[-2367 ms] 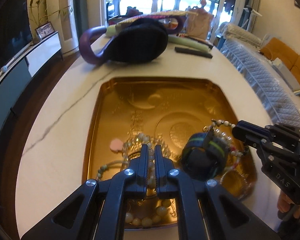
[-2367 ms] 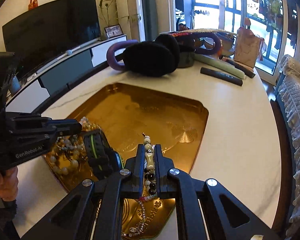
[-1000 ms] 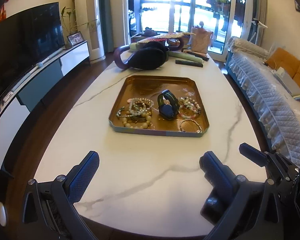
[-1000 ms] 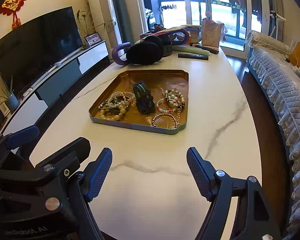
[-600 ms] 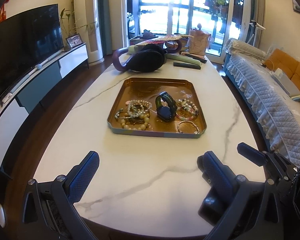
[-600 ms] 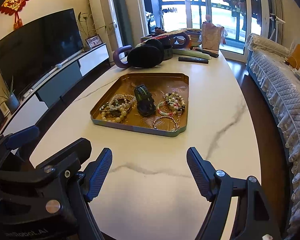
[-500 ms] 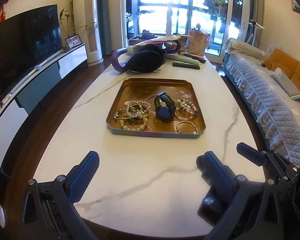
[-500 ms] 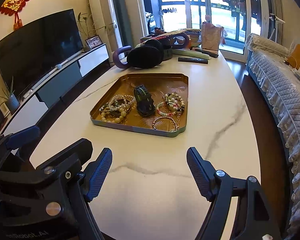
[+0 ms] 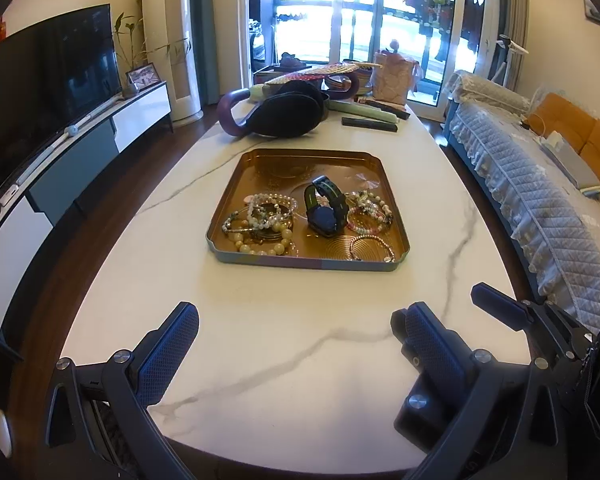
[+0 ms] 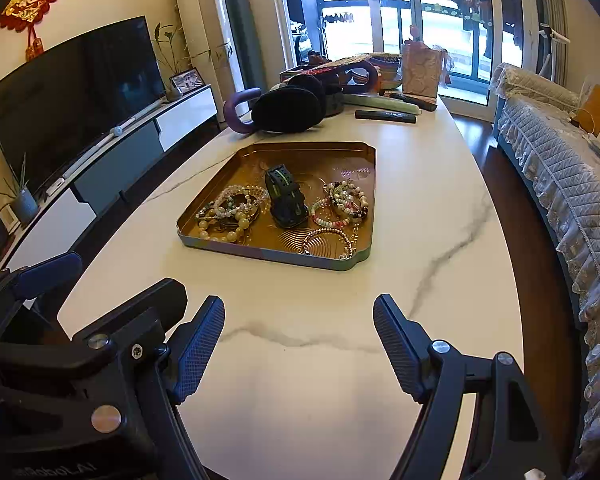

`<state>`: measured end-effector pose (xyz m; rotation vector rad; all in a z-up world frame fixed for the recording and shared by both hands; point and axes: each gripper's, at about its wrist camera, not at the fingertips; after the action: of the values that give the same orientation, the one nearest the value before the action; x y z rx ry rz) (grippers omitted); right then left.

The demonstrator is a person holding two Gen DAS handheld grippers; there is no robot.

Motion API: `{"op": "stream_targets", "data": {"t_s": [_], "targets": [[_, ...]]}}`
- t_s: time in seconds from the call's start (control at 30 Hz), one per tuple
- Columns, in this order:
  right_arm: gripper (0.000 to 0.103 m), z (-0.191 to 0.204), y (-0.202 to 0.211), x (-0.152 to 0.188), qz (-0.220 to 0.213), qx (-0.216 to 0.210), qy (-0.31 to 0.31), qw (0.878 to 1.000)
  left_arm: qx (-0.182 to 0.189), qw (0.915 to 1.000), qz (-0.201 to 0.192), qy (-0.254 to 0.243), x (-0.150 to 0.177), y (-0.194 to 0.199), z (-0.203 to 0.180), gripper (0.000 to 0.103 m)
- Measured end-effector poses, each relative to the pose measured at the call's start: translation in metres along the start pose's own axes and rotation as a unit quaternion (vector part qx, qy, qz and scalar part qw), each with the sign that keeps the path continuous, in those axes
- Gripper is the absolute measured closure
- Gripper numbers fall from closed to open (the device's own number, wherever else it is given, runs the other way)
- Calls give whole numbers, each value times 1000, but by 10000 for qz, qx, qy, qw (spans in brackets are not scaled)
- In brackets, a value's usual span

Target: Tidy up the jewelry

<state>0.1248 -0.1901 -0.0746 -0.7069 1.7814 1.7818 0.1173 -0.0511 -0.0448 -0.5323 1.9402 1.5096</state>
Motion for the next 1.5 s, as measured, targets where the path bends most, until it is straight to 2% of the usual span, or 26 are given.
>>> {"op": "stream_targets", "data": {"t_s": [0.17, 1.5], "targets": [[29, 0, 1, 0, -66, 28, 27, 10000, -34, 10000, -85, -26, 0, 0, -1, 0], [29, 4, -3, 2, 12, -12, 41, 10000, -44, 10000, -11, 1, 3, 0, 3, 0]]}}
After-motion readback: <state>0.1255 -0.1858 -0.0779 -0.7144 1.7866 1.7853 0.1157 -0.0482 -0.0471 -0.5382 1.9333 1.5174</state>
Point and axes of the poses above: each gripper's, at about its wrist camera, not at the fingertips, and y roughly against the way its jaws point, z to its left, x to its underside, and after that the axes turned 10 degrees about x, right-handed
